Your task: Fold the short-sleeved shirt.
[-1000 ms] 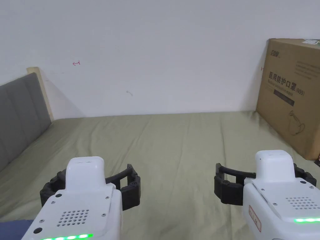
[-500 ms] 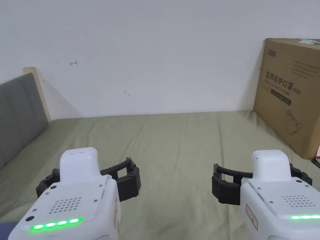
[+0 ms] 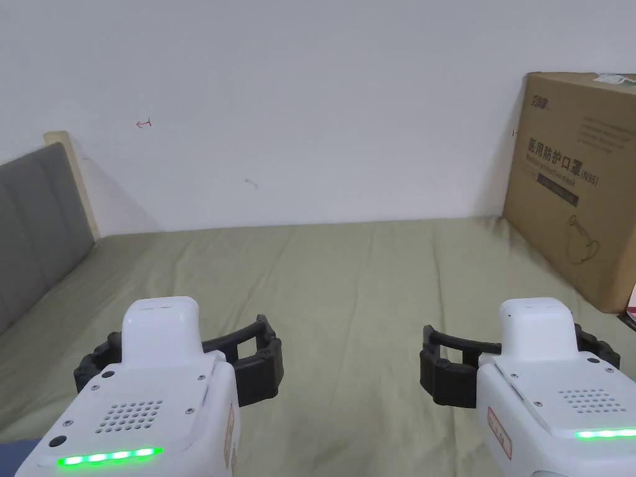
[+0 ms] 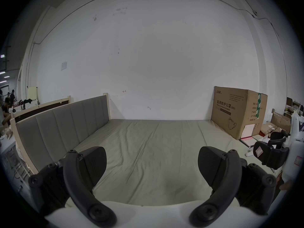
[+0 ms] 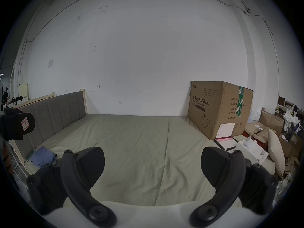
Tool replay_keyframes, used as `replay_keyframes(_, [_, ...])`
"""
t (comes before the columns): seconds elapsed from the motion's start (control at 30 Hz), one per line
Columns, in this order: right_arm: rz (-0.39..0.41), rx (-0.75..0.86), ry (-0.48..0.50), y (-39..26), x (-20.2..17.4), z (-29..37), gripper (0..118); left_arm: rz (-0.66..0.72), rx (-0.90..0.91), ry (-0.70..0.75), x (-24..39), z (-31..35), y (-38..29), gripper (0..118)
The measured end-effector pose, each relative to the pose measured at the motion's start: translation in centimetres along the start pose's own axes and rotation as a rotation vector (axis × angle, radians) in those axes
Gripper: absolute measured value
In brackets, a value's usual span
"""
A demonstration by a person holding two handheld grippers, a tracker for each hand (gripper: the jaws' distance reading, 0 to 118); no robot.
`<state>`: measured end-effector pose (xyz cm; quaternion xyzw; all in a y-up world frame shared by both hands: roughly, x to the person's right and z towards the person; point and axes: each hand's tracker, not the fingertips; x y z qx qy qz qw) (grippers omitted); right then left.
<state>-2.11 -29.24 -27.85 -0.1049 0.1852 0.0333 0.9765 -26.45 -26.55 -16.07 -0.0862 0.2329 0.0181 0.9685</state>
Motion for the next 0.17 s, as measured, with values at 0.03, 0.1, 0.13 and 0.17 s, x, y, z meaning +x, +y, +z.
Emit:
replay_keyframes(0.03, [0.001, 0.000, 0.000, 0.03, 0.01, 0.00, 116, -0.008, 0.002, 0.006, 0.03, 0.03, 0.01, 114])
replay_keyframes(0.1, [0.000, 0.001, -0.003, 0.08, 0.05, 0.01, 116, -0.015, 0.013, 0.014, 0.12, 0.24, -0.08, 114])
replay_keyframes(0.13, [-0.003, 0.001, -0.003, 0.11, 0.09, 0.01, 116, -0.018, 0.020, 0.018, 0.16, 0.32, -0.16, 114])
replay_keyframes(0.17, [-0.007, 0.000, -0.002, 0.12, 0.11, 0.01, 116, -0.021, 0.023, 0.019, 0.18, 0.35, -0.19, 114])
